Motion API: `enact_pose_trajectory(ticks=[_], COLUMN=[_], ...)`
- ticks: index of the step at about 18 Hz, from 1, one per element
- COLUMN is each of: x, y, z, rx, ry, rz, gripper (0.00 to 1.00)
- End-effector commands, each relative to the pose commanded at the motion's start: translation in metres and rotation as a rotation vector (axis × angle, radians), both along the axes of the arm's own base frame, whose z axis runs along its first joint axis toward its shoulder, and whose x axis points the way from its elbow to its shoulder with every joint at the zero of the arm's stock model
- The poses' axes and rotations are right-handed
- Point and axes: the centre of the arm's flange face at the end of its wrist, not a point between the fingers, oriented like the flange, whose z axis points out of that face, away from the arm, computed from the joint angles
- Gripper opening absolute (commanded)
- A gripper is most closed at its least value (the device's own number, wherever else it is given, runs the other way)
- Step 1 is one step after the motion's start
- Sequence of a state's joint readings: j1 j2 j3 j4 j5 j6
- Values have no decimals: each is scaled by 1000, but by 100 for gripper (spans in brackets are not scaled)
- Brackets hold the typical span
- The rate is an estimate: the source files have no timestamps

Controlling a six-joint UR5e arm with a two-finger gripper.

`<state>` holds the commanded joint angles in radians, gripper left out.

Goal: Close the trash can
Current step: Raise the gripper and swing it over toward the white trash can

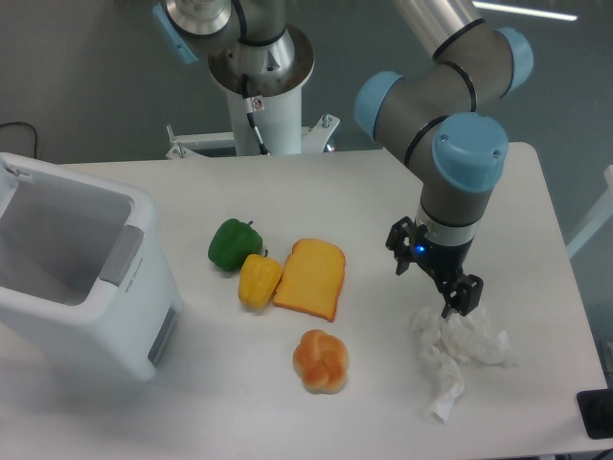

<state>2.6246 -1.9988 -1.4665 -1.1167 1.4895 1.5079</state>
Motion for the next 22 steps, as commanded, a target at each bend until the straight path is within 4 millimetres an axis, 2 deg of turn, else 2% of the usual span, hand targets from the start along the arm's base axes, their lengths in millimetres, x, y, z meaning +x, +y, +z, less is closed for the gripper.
enact_pose_trajectory(ticks=[6, 8, 14, 16, 18, 20, 22], x=[4, 13, 39, 56, 83, 108, 136], y=[-2, -4, -14, -8, -14, -6, -2], z=[0, -11, 19, 40, 58, 67, 90], rx=[1, -9, 16, 30, 47, 82, 110], ry=[-8, -31, -15, 8, 8, -14, -33], rz=[1, 4, 99, 82, 137, 195, 248], gripper=[100, 100, 100, 100, 100, 100, 100])
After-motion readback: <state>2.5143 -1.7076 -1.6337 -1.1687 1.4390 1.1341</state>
